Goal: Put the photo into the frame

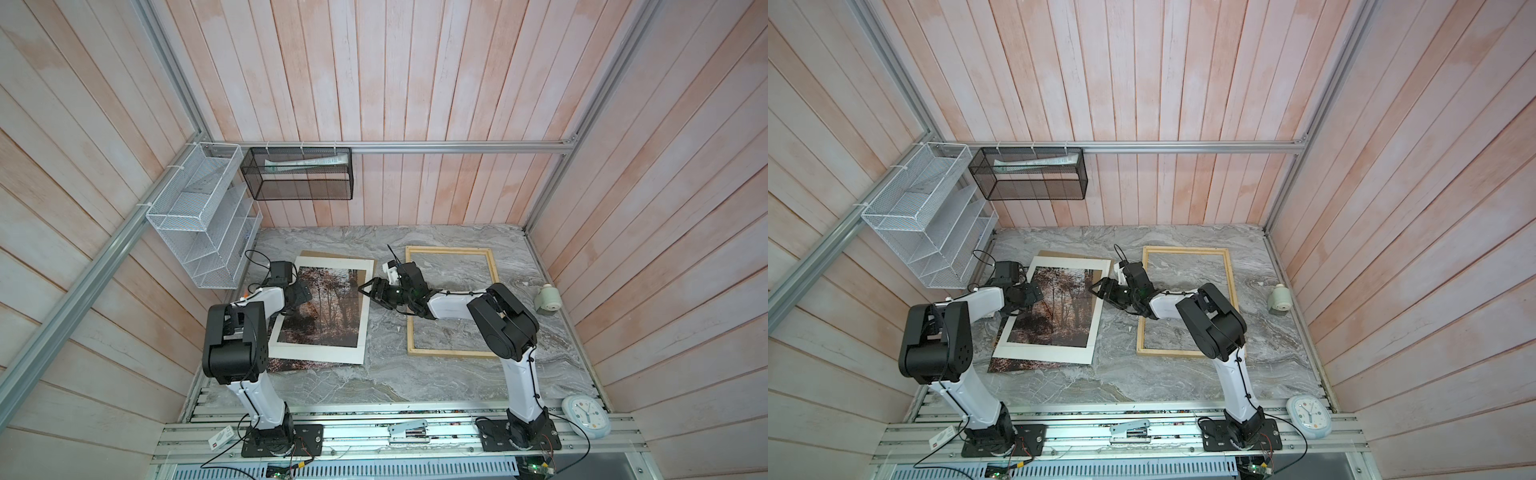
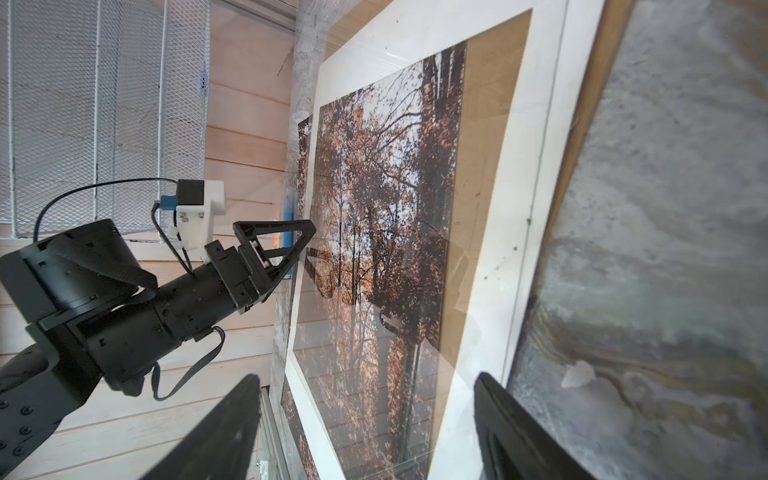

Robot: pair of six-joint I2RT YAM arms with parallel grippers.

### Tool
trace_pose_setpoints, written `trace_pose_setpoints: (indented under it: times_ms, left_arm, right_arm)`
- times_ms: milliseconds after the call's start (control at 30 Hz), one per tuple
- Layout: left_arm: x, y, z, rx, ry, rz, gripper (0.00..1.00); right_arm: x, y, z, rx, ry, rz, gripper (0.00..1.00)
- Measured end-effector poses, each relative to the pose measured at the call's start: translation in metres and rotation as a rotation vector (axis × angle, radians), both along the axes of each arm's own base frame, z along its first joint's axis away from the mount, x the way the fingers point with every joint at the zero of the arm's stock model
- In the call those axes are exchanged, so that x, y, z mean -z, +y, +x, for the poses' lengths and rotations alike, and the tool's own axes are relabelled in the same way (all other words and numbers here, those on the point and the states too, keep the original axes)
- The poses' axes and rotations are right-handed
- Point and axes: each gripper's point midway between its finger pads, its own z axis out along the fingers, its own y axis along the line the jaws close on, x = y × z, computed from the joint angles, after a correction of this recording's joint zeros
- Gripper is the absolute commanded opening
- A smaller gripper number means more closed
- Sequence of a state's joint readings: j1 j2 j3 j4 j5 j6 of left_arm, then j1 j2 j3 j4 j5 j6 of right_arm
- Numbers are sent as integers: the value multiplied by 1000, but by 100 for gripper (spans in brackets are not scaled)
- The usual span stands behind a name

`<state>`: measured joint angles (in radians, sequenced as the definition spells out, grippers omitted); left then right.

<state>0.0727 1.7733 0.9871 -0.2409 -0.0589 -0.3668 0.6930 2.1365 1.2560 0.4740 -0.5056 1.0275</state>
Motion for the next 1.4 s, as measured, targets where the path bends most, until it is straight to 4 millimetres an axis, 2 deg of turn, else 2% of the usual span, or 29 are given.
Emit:
trace_pose_setpoints:
  times_ms: [267, 400, 500, 700, 967, 1200, 1400]
  left_arm:
    - [-1, -4, -2, 3, -12, -19, 100]
    - [-3, -6, -4, 7, -14, -30, 100]
    - [-3, -8, -6, 12, -13, -37, 100]
    - [-3, -12, -8, 23, -8, -44, 100]
    - [-6, -18, -10, 36, -12, -47, 100]
    - [-6, -21, -13, 39, -10, -54, 100]
    - [-6, -21, -13, 38, -8, -54, 100]
  right_arm:
    - [6, -2, 2, 7, 3, -23, 81]
    - [16, -8, 0, 9, 7, -47, 81]
    - [28, -15, -9, 5, 22, -63, 81]
    - [28, -28, -34, -7, 39, -75, 81]
    - [29, -26, -69, -55, 58, -93, 81]
    - [27, -23, -73, -68, 67, -83, 81]
    - [18, -17, -77, -97, 71, -35, 80]
